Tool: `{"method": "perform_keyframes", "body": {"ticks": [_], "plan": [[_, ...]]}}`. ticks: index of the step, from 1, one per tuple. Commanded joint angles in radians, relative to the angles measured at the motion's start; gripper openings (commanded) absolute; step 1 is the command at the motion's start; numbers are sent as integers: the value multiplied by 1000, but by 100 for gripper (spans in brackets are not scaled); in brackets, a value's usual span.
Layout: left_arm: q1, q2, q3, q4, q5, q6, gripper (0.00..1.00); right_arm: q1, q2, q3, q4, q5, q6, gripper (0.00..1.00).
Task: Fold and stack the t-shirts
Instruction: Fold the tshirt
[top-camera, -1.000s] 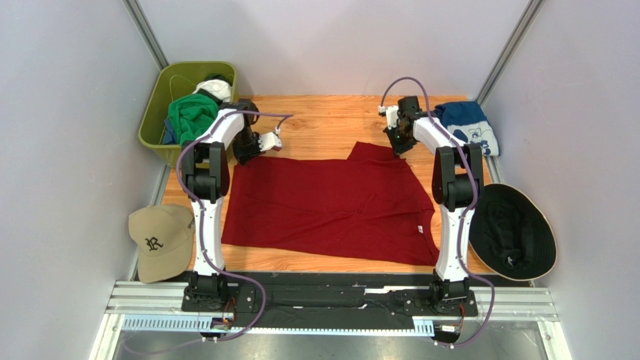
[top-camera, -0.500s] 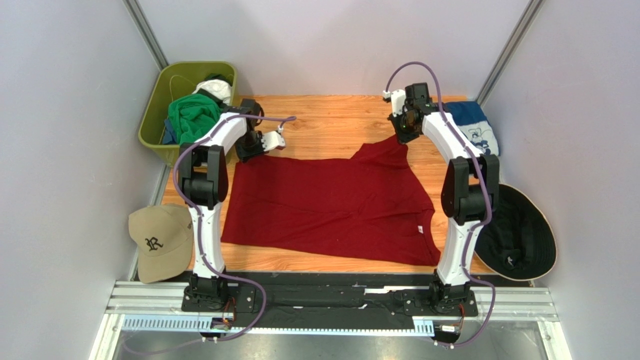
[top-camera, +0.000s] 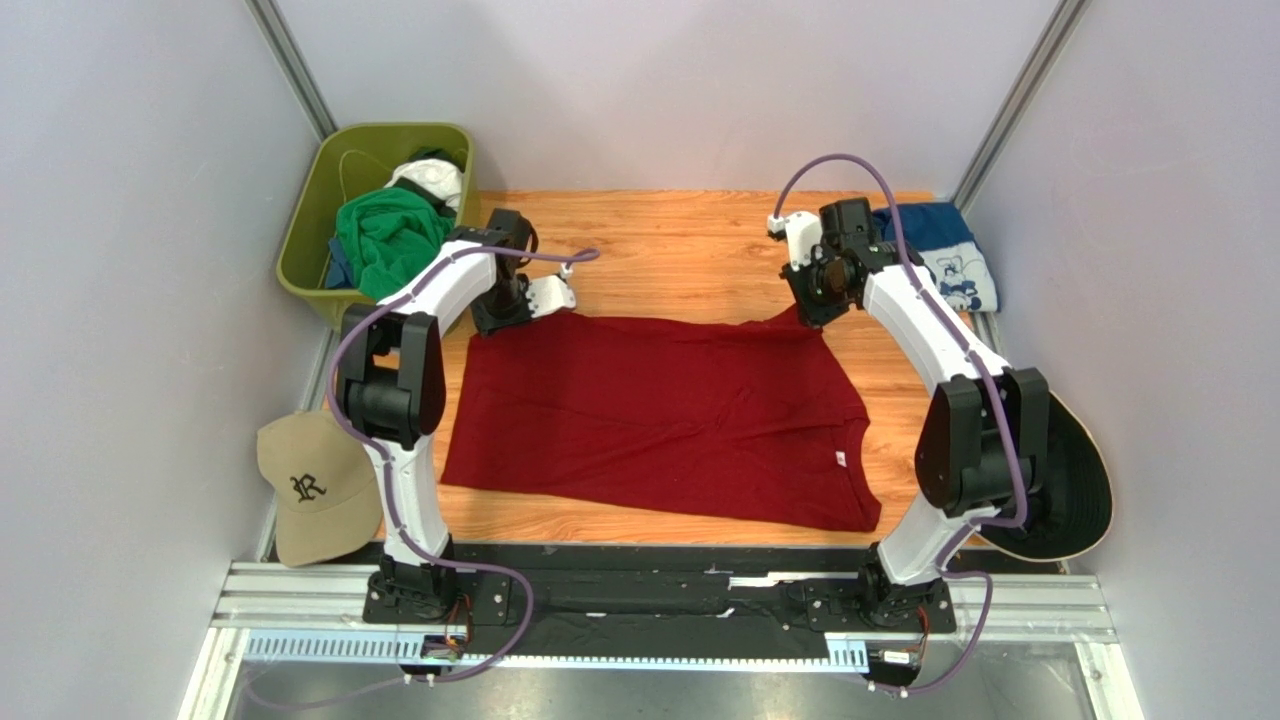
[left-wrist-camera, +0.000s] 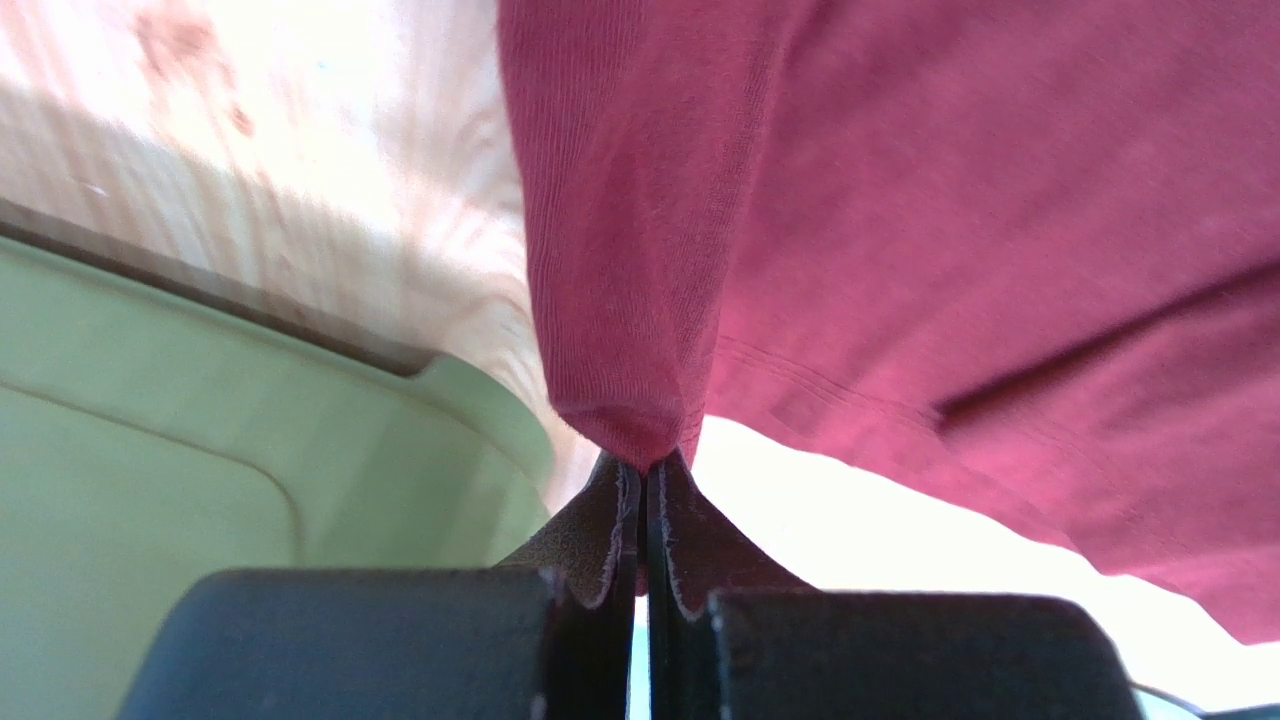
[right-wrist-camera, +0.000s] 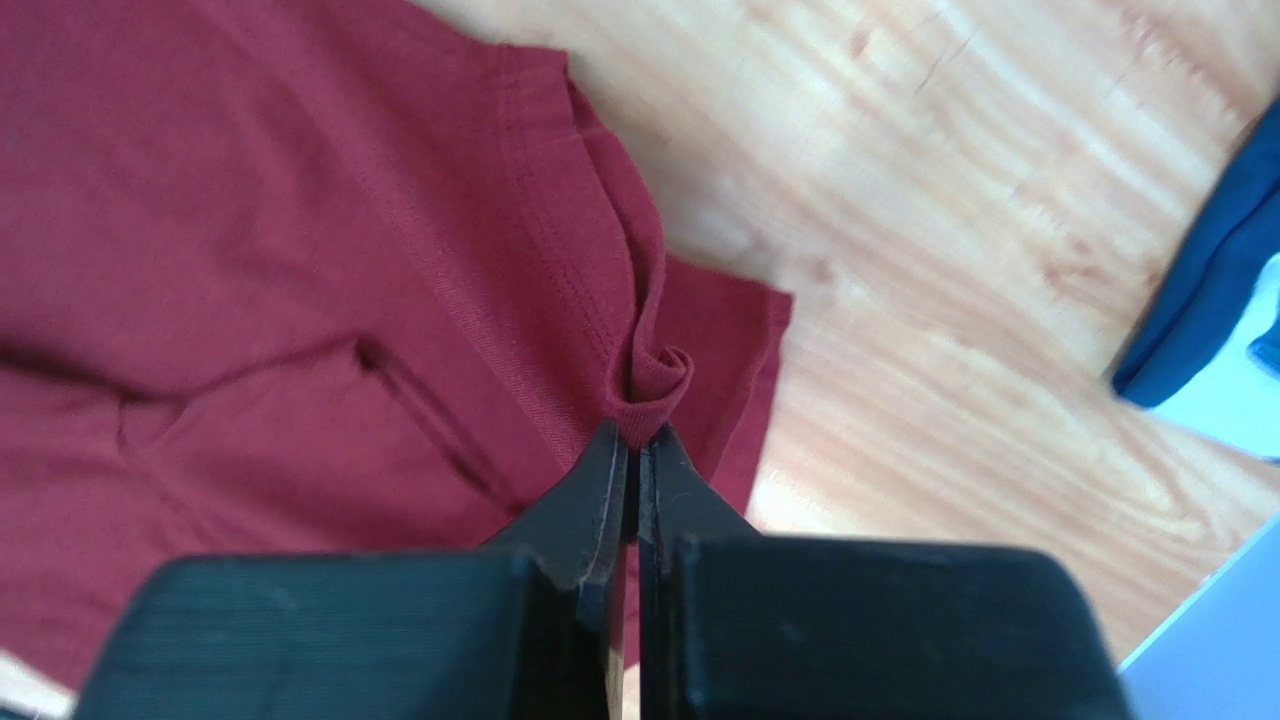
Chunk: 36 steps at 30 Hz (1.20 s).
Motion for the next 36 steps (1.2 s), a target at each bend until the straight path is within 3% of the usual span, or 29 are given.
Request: {"method": "perform_keyframes", "body": {"ticks": [1, 15, 36], "plan": [[-10, -91, -55, -2, -29, -39, 0, 11, -127, -81, -5, -35, -12, 0], [-22, -202, -196, -3, -57, -85, 0, 20, -384, -241, -113, -70, -20, 0], [-50, -305, -357, -17, -86, -125, 0, 43, -527, -362, -176, -99, -9, 0]]}}
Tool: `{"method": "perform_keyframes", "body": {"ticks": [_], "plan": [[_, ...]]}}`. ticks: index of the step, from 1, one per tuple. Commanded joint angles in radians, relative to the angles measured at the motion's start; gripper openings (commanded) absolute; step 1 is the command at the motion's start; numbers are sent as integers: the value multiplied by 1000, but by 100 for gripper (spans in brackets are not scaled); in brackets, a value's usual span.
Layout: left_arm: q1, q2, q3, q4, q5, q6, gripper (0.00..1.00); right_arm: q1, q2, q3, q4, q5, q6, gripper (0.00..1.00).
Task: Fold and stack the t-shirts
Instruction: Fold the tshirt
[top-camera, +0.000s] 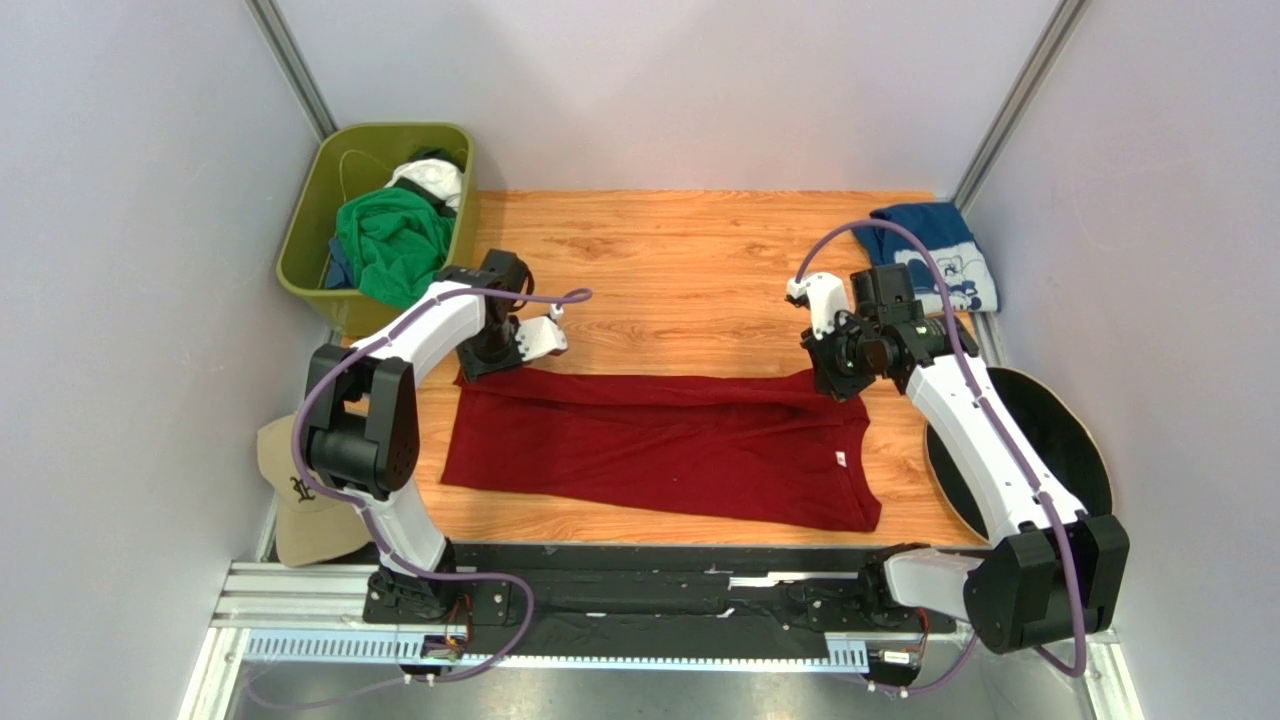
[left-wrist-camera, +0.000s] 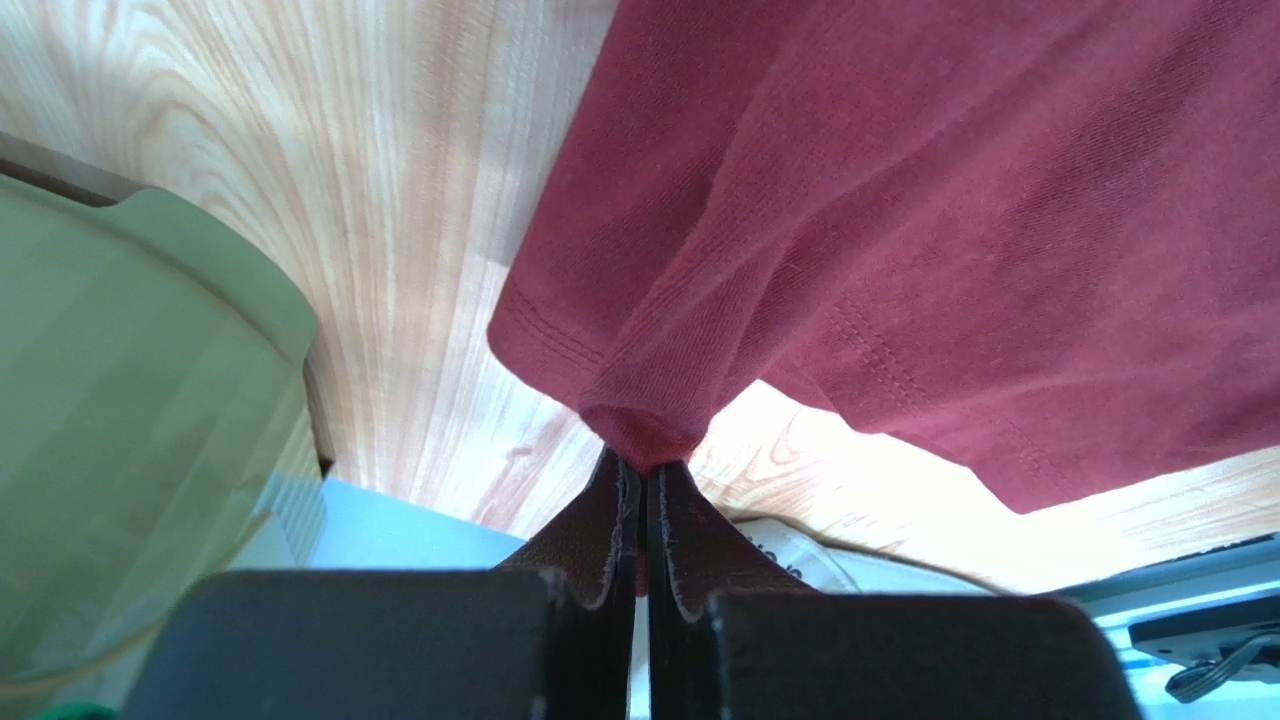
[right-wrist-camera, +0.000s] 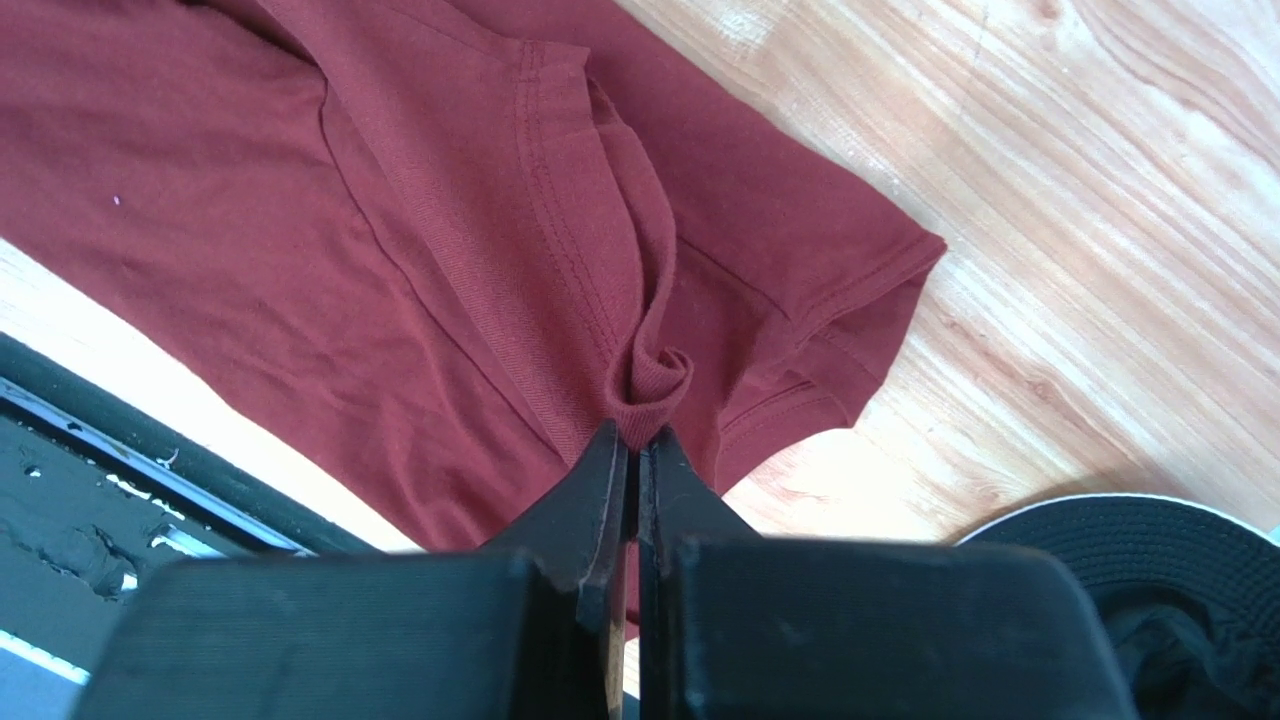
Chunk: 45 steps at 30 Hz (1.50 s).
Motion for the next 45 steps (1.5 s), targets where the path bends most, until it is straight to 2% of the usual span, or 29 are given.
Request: {"method": "perform_keyframes", "body": {"ticks": [1, 8, 12, 18, 30, 37, 45], "plan": [[-5, -25, -14, -10, -23, -19, 0, 9, -44, -23, -6, -16, -4, 0], [-8, 7, -28, -10, -16, -34, 1, 12, -69, -69, -9, -9, -9, 0], [-14, 34, -23, -11, -20, -47, 6, 16, -66, -98, 2, 7, -16, 0], [-28, 74, -6, -45, -10, -74, 27, 19, -57, -121, 19, 7, -18, 0], [-41, 18, -60, -116, 10, -107, 29, 21, -73, -172, 28, 19, -24, 0], [-43, -53, -109, -111, 30, -122, 29, 19, -93, -203, 47, 21, -26, 0], [-43, -65, -125, -91, 49, -140, 30, 21, -93, -206, 14, 27, -82, 0]]}}
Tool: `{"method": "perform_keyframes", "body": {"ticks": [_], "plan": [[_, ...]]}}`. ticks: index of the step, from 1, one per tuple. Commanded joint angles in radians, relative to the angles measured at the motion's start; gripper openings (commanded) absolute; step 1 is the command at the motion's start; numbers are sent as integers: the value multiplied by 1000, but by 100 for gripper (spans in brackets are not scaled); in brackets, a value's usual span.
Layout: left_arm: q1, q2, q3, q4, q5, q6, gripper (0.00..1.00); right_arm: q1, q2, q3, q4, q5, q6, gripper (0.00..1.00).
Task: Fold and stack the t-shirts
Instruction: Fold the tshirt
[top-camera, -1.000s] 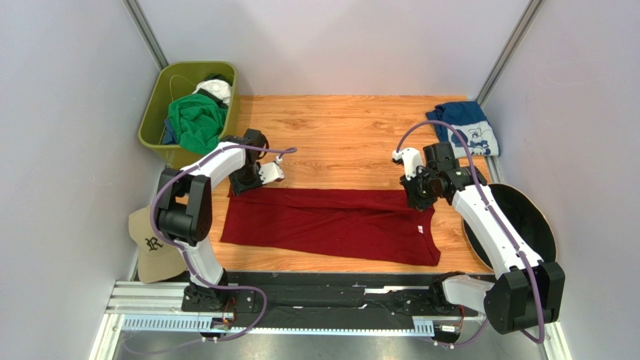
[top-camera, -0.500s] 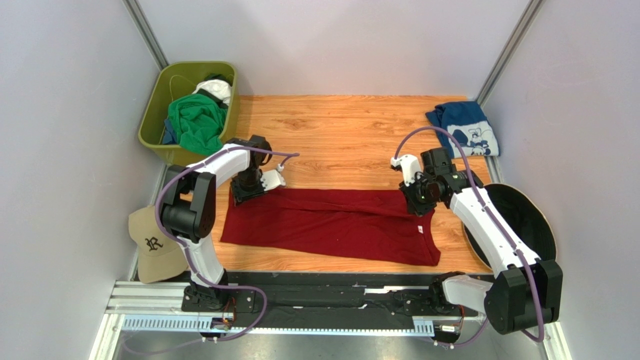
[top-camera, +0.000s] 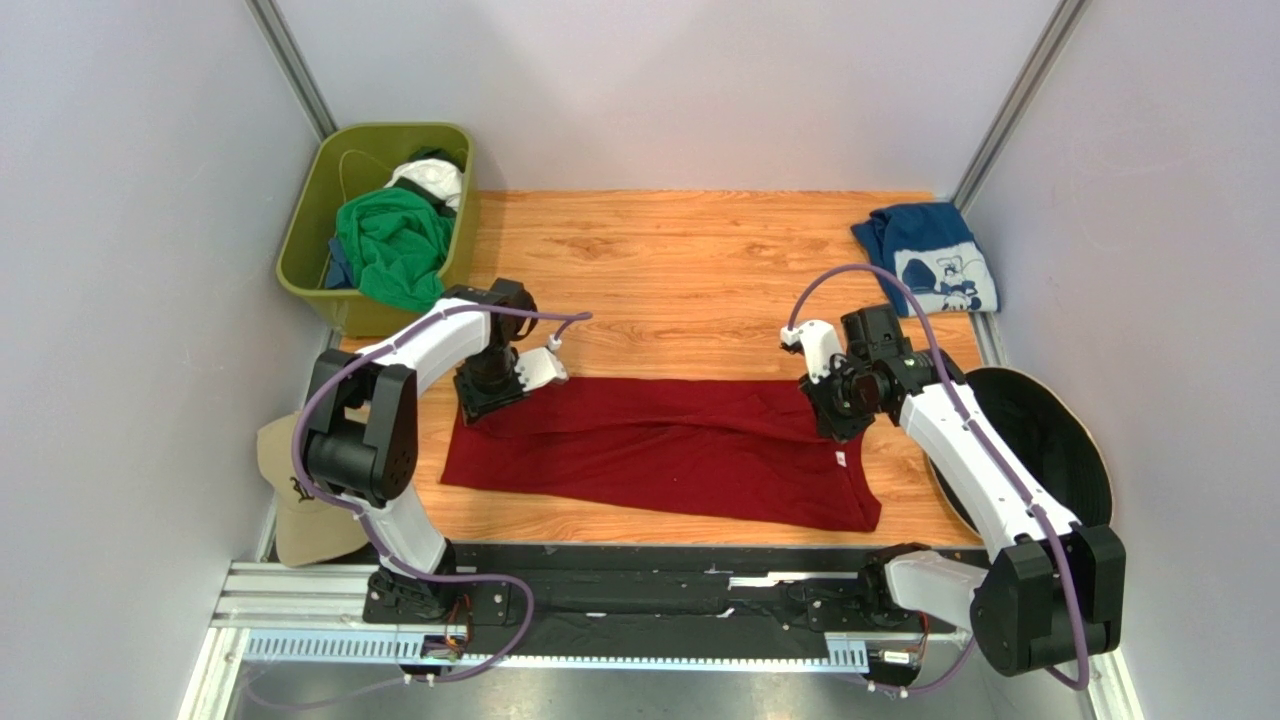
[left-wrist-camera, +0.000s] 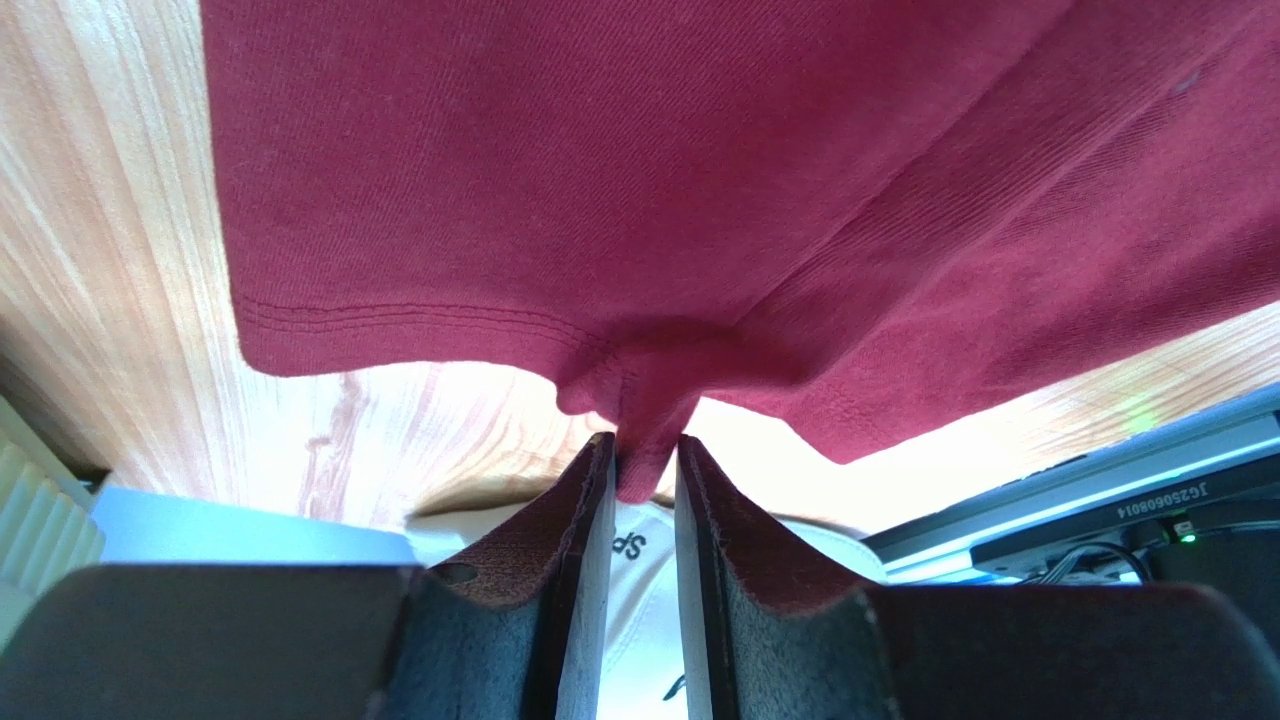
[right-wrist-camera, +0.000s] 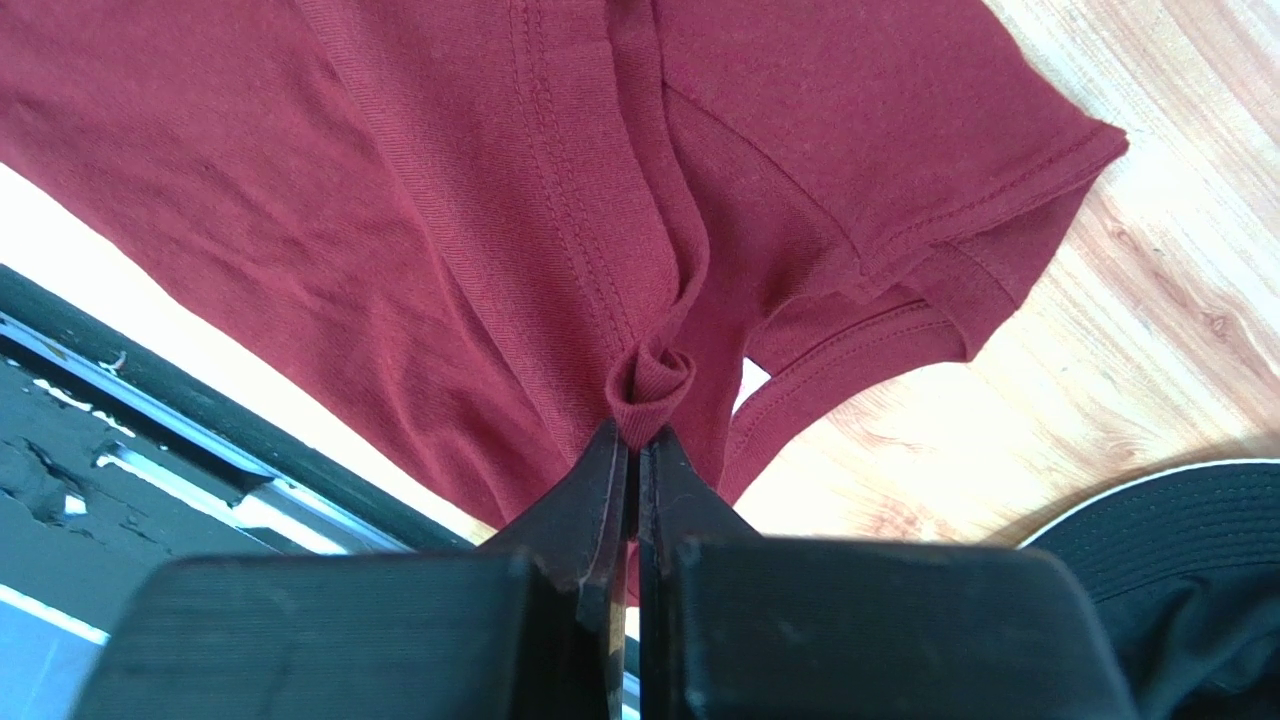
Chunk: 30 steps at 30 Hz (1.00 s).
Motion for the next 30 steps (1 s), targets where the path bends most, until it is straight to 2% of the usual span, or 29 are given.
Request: {"method": "perform_keyframes", "body": {"ticks": [1, 13, 30], "plan": [[-5, -36, -14, 3, 22, -25, 30, 4, -28, -3, -4, 16, -62, 0], [-5, -69, 15, -40, -27, -28, 32, 11, -16, -54, -37, -4, -206, 0], [-6, -20, 71, -77, -64, -45, 33, 73, -27, -52, -152, -42, -289, 0]]}}
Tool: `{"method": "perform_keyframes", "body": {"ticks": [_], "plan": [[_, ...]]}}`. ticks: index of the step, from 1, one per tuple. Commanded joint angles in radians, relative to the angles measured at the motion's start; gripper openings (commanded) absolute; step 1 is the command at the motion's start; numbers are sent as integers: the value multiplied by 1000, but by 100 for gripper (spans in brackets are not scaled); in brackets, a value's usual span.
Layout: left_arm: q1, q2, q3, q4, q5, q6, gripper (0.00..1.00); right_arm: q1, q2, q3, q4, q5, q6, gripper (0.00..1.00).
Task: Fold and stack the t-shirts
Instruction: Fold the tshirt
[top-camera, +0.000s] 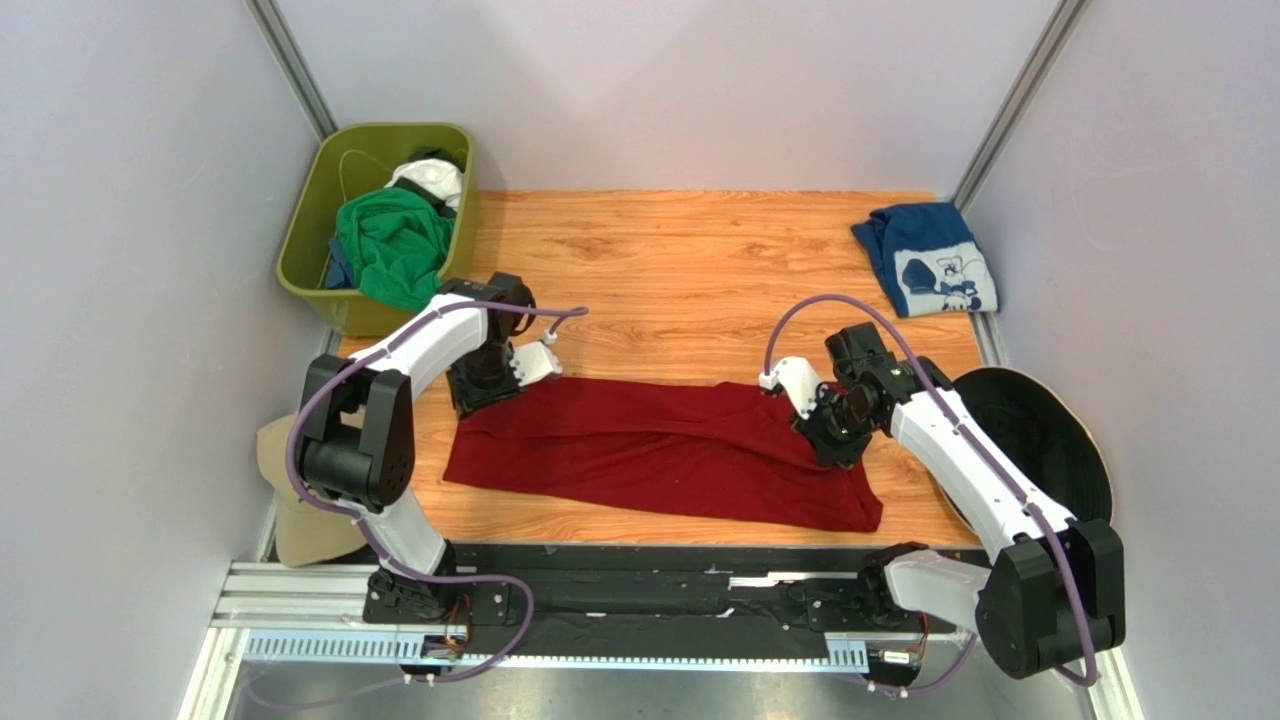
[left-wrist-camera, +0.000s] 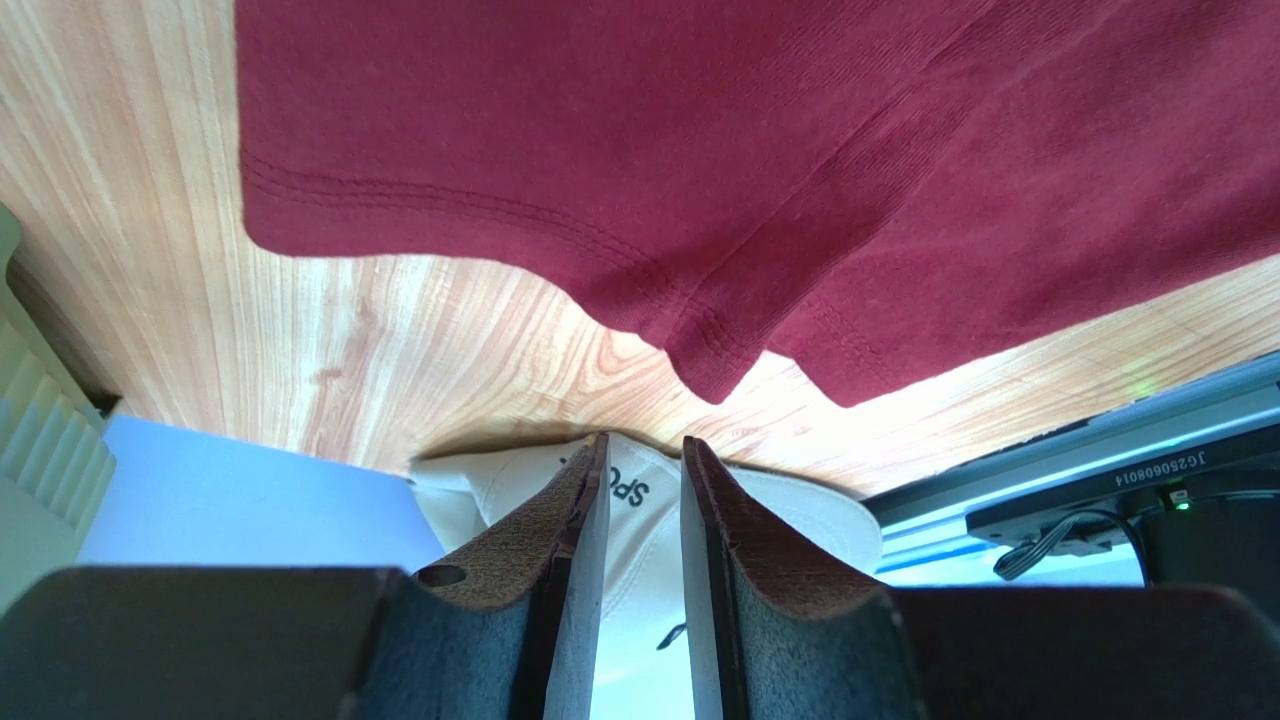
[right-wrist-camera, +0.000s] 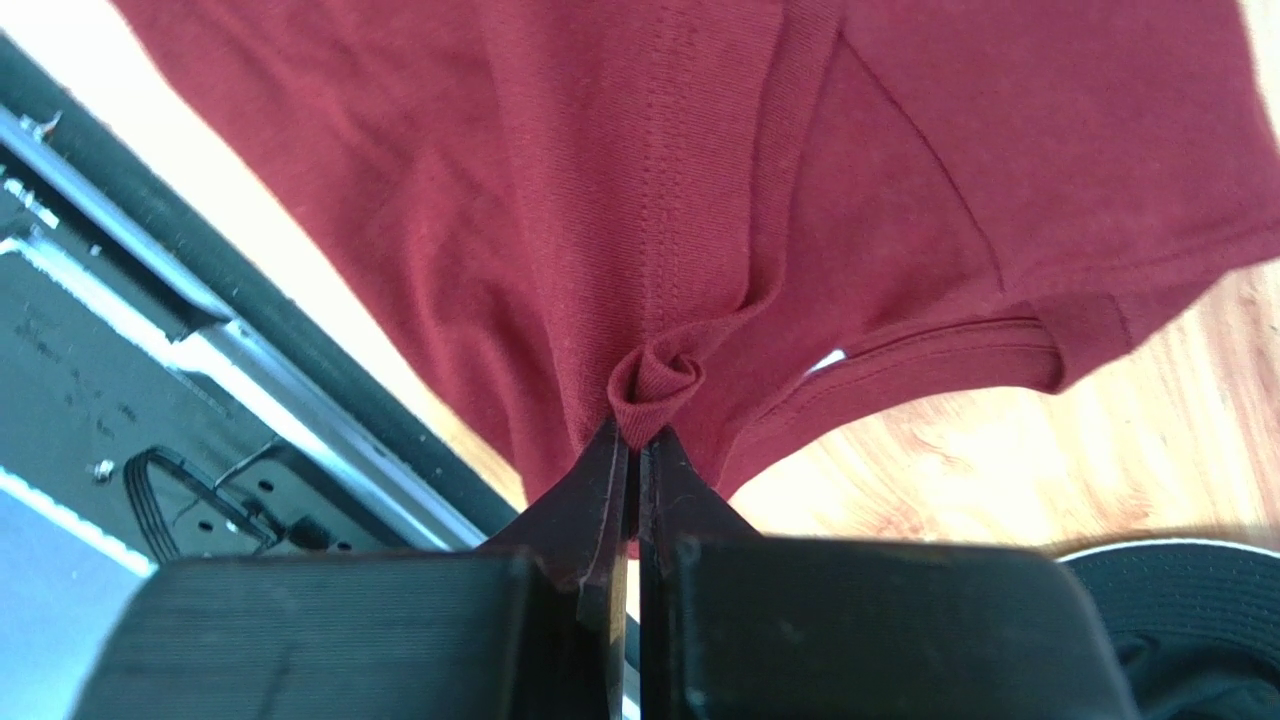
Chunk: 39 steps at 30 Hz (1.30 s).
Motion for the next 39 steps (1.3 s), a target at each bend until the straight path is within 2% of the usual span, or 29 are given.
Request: {"method": "perform_keyframes", "body": {"ticks": [1, 4, 5, 7, 8, 11, 18, 31, 39], "plan": [[-5, 5, 40, -23, -14, -15, 33, 21, -24, -5, -60, -26, -54, 0], [-5, 15, 47, -26, -14, -18, 33, 35, -14, -20, -75, -28, -69, 10], [-5, 17, 48, -25, -13, -18, 33, 34, -8, -23, -77, -26, -75, 21], [-5, 23, 48, -26, -14, -18, 33, 35, -4, -28, -87, -21, -95, 31], [-5, 26, 49, -26, -16, -17, 33, 37, -4, -29, -96, -24, -106, 39], [-5, 31, 48, -23, -23, -15, 33, 44, 0, -28, -121, -23, -126, 52], [-5, 55, 61, -16, -22, -15, 33, 49, 15, 15, -3, 26, -85, 53], [-5, 25, 32, 73, 4, 23, 33, 49, 360, 196, 167, -4, -43, 49], [-5, 26, 18, 89, -2, 37, 33, 49, 460, 265, 186, -43, -28, 48]]}}
